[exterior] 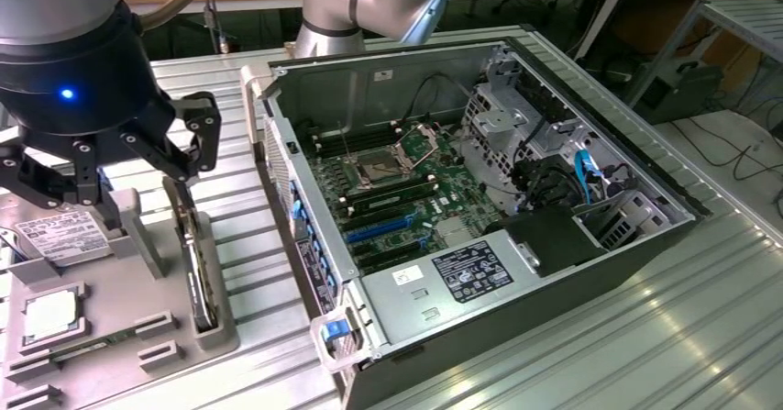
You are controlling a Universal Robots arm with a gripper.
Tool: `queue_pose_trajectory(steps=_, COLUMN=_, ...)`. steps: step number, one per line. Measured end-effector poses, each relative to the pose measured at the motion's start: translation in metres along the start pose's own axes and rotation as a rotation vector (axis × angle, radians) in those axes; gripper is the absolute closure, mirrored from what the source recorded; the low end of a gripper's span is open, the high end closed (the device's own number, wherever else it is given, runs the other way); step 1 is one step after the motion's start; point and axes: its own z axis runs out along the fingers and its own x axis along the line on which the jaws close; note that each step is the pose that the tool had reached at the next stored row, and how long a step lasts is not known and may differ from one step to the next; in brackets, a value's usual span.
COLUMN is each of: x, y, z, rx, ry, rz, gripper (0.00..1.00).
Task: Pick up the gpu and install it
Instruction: 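Pick up the gpu and move the gpu toward the slot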
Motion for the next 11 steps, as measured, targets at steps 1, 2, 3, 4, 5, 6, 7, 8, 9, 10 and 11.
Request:
queue_pose_trajectory(steps=1, x=0.0000, y=-0.0004, z=0.0002, rx=0.0000, ry=-0.0001, rz=0.000, gripper=0.40)
queue_pose_trajectory(steps=2, x=0.0001, y=-0.0008, z=0.0004, rx=-0.0001, ry=-0.0001, rz=0.000, gripper=0.40)
queue_pose_trajectory(steps=3, x=0.0000, y=-0.0011, z=0.0006, rx=-0.0001, ry=-0.0001, rz=0.000, gripper=0.40)
queue_pose_trajectory(steps=4, x=0.0001, y=-0.0016, z=0.0007, rx=0.0000, ry=0.0001, rz=0.000, gripper=0.40)
queue_pose_trajectory(steps=5, x=0.0001, y=-0.0021, z=0.0009, rx=0.0001, ry=0.0000, rz=0.000, gripper=0.40)
queue_pose_trajectory(steps=6, x=0.0001, y=-0.0025, z=0.0011, rx=0.0000, ry=0.0000, rz=0.000, gripper=0.40)
queue_pose_trajectory(steps=7, x=0.0002, y=-0.0030, z=0.0013, rx=0.0000, ry=0.0000, rz=0.000, gripper=0.40)
queue_pose_trajectory(steps=8, x=0.0002, y=-0.0034, z=0.0015, rx=0.0000, ry=0.0000, rz=0.000, gripper=0.40)
queue_pose_trajectory(steps=9, x=0.0002, y=-0.0040, z=0.0017, rx=0.0000, ry=0.0000, rz=0.000, gripper=0.40)
queue_pose_trajectory(steps=10, x=0.0002, y=-0.0045, z=0.0019, rx=0.0000, ry=0.0000, rz=0.000, gripper=0.40)
queue_pose_trajectory(steps=11, x=0.0002, y=-0.0050, z=0.0021, rx=-0.0001, ry=-0.0001, rz=0.000, gripper=0.40)
